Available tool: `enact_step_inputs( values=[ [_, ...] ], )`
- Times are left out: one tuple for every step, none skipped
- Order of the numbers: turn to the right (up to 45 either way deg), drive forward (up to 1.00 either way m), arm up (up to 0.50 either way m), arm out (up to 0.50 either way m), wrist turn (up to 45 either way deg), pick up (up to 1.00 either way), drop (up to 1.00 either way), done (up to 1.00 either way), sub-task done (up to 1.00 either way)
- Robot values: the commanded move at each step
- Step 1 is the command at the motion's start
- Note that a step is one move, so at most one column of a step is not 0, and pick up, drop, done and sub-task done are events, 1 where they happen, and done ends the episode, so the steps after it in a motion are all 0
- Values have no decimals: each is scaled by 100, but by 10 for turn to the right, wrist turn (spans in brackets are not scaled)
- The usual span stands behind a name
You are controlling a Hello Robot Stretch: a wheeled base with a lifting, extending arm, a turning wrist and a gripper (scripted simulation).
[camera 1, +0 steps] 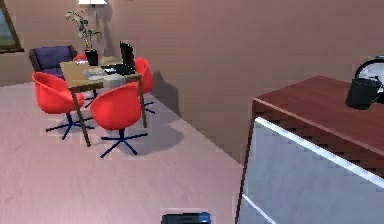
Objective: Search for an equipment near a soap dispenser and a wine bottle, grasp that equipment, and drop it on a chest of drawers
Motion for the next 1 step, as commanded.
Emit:
enact_step_inputs(
  values=[
    [0,75,0,0,0,0,0,0,0]
  ],
)
